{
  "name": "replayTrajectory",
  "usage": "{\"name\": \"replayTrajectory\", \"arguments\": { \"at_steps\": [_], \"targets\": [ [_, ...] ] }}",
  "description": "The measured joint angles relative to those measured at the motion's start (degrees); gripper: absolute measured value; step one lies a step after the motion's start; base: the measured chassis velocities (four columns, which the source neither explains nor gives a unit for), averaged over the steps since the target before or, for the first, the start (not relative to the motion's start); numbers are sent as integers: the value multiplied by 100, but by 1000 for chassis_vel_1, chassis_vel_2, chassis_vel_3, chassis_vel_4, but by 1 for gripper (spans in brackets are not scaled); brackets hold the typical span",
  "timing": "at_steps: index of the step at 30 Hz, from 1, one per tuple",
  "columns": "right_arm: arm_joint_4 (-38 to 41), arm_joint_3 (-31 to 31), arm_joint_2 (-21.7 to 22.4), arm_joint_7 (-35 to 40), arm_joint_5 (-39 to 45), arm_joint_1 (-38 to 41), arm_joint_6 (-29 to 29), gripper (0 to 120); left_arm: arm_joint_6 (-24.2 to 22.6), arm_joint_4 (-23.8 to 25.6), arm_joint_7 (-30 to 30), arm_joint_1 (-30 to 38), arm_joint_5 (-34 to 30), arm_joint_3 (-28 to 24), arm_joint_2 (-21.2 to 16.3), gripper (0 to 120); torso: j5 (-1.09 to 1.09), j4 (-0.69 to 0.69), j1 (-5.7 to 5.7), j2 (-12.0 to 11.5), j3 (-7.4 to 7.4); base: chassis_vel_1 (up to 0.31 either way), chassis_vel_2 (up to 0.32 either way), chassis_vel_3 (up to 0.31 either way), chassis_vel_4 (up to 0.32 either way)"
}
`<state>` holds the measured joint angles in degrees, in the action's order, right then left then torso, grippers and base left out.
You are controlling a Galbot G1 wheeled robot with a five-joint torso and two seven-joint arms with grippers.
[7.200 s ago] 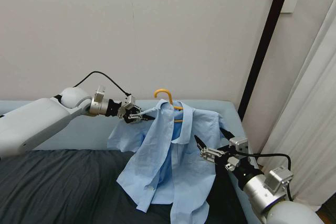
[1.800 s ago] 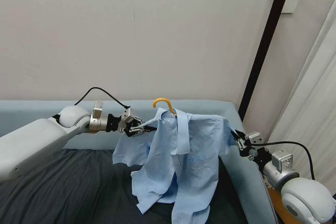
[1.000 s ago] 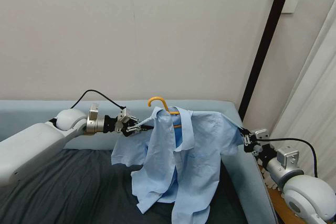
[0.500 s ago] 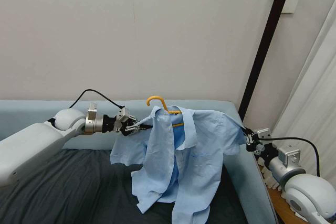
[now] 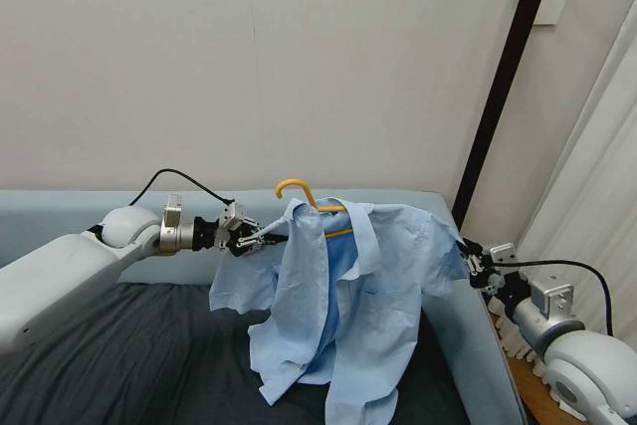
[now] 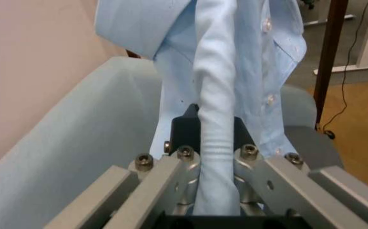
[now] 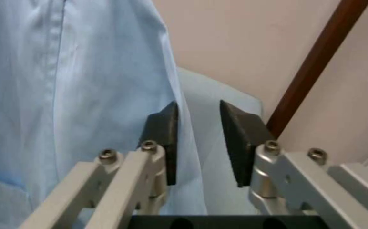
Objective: Pick up the clothes from the sofa and hang them on the clothes hanger.
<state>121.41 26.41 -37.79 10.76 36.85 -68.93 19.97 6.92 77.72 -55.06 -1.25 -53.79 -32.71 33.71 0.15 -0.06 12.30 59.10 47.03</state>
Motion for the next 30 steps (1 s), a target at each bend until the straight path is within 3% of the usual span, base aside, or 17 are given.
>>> {"name": "replayTrajectory", "arguments": {
  "at_steps": [1, 5, 7, 9, 14, 19, 26, 30],
  "targets": [
    [0, 0, 0, 0, 0, 0, 0, 30, 0, 0, 0, 0, 0, 0, 0, 1, 0, 0, 0, 0, 0, 0, 0, 0, 0],
    [0, 139, 124, -437, 117, -82, -212, 50, 41, 37, -83, -103, -15, 167, -309, 1, 1, -4, 0, 0, 0, 0, 0, 0, 0],
    [-1, 158, 145, -520, 151, -82, -260, 52, 47, 45, -101, -125, -15, 194, -351, 1, 1, -4, 0, 0, 0, 0, 0, 0, 0],
    [-3, 287, 346, -1134, 452, -21, -606, 64, 80, 72, -197, -328, -10, 405, -572, 1, 0, 6, 0, 0, 0, 0, 0, 0, 0],
    [33, 391, 689, -1869, 836, 203, -972, 82, 111, 67, -323, -389, 33, 463, -575, 1, 0, -3, 0, 0, 0, 0, 0, 0, 0],
    [148, 242, 1088, -2197, 1123, 475, -1003, 98, 117, 224, -358, -330, 94, 380, -478, 1, 1, -2, 0, 0, 0, 0, 0, 0, 0],
    [173, 133, 1731, -2381, 1038, 569, -874, 100, 117, 302, -364, 93, 304, -197, -210, 1, 1, -4, 0, 0, 0, 0, 0, 0, 0],
    [242, 67, 2378, -2604, 881, 555, -552, 100, 113, 385, -352, 399, 393, -695, -47, 1, 1, -1, 0, 0, 1, 0, 0, 0, 0]
  ]
}}
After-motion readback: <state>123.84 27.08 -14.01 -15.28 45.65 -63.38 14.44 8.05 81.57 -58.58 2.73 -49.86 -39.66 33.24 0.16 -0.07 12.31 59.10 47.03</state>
